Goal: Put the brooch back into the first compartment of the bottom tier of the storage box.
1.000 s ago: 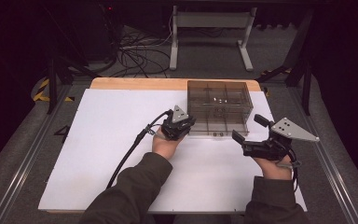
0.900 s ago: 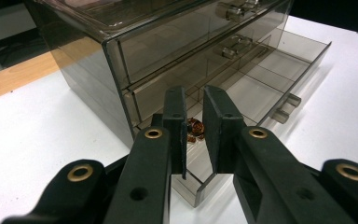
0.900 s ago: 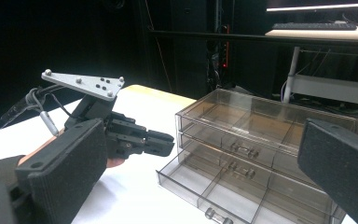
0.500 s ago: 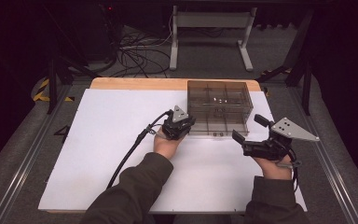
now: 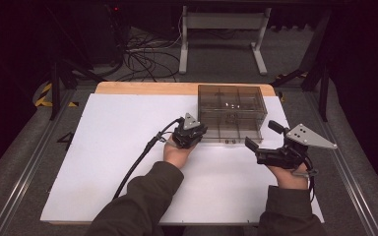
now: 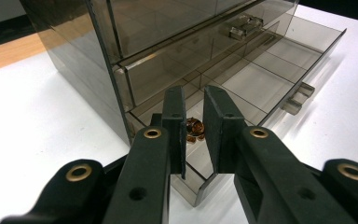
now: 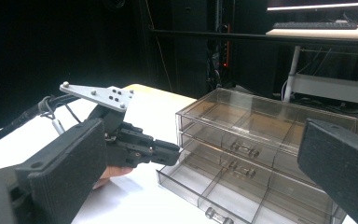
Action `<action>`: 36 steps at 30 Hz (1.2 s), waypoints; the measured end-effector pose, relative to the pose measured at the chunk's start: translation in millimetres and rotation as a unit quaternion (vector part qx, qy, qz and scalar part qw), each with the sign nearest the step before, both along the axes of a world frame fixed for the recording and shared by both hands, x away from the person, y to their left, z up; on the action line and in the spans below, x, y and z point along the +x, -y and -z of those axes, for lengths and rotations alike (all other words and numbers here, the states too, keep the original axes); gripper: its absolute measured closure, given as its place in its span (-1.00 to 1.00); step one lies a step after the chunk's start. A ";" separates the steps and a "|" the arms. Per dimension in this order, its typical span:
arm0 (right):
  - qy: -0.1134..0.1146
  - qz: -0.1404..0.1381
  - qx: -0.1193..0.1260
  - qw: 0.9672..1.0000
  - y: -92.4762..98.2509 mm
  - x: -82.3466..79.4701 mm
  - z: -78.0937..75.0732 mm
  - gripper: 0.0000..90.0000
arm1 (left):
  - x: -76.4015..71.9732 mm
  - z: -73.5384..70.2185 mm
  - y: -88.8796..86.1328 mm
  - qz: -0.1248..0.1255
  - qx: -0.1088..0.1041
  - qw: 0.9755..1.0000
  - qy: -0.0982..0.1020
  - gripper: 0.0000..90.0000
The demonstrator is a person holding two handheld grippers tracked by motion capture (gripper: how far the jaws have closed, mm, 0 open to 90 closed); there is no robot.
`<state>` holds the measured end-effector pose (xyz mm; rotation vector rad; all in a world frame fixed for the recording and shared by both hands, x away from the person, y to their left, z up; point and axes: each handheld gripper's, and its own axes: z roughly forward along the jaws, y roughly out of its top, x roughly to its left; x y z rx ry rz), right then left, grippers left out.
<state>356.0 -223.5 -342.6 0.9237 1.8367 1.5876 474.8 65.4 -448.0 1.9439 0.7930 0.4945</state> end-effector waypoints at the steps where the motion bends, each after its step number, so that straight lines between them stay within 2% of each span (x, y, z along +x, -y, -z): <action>1: 0.000 0.000 0.000 1.000 -0.1 0.0 0.0 -0.96 | 0.2 1.1 0.3 0.003 -0.002 1.000 -0.004 0.76; 25: -0.001 -0.001 -0.001 1.000 0.0 0.4 0.2 -0.96 | 1.3 5.3 0.8 0.008 -0.003 1.000 -0.013 0.71; 28: -0.002 -0.001 -0.002 1.000 0.1 0.8 0.6 -0.96 | 1.9 4.7 0.0 0.007 -0.005 1.000 -0.012 0.64; 33: -0.003 0.000 -0.002 1.000 0.3 1.7 1.6 -0.96 | 1.5 2.8 -1.5 0.008 -0.008 1.000 -0.011 0.65; 36: -0.003 0.000 -0.002 1.000 0.5 2.0 1.8 -0.96 | 0.4 1.2 -2.5 0.007 0.000 1.000 -0.008 0.64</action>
